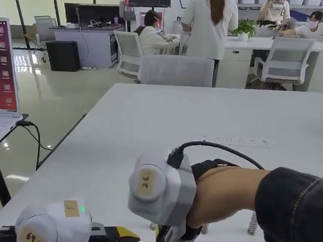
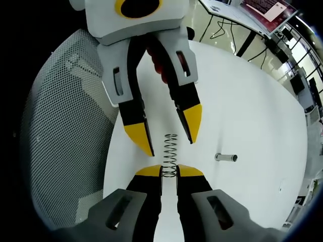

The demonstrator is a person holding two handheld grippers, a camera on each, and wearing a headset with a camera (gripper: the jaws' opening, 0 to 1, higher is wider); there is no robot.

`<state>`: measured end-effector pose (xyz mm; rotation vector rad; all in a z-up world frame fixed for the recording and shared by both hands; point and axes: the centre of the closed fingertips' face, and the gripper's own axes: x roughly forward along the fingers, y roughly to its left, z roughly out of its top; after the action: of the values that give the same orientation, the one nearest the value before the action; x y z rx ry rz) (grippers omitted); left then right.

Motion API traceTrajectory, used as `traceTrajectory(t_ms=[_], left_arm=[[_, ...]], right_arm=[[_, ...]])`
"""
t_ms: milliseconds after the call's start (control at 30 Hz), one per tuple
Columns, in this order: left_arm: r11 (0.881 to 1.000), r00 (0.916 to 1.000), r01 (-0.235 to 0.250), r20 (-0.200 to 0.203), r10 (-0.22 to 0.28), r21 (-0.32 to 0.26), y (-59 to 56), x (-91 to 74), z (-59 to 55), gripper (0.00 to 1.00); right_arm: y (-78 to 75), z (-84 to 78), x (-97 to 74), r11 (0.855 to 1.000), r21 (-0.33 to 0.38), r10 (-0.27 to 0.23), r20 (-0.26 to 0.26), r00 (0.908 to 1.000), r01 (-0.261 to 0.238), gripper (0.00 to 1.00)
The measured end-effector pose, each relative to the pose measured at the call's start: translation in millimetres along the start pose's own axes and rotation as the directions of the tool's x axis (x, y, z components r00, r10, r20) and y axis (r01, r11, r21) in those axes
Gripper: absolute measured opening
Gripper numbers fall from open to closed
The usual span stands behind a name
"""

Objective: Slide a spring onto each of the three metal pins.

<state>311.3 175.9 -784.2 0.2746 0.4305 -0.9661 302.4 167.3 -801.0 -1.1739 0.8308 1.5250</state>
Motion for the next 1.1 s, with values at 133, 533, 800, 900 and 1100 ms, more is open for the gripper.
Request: traceTrajectory(t_ms=[133,533,800,900,1100], left_arm=[[1.0,1.0,0.001,0.004,-0.001,-0.001,0.0,0.1,0.9,0.21],[1.0,1.0,0.008,0.003,-0.008,0.008,-1.7,2.0,0.6,0.18],[1.0,1.0,0.007,0.004,-0.007,0.01,-1.6,1.9,0.8,0.16],[1.0,1.0,0.007,0.002,-0.007,0.011,-1.8,2.2,0.5,0.15],[1.0,0.9999,0.016,0.001,-0.016,0.012,-3.8,3.1,0.1,0.13]], right_arm=[[1.0,1.9,0.4,1.0,-0.013,0.006,0.0,1.0,-0.006,0.07],[3.9,1.8,1.4,0.999,-0.033,0.017,-0.001,0.9999,-0.017,0.07],[5.2,1.1,1.7,0.999,-0.039,0.02,-0.003,0.9998,-0.02,0.07],[4.8,0.4,1.9,0.999,-0.041,0.02,-0.005,0.9998,-0.02,0.07],[2.6,0.5,0.5,0.999,-0.043,0.012,-0.004,0.9999,-0.013,0.07]])
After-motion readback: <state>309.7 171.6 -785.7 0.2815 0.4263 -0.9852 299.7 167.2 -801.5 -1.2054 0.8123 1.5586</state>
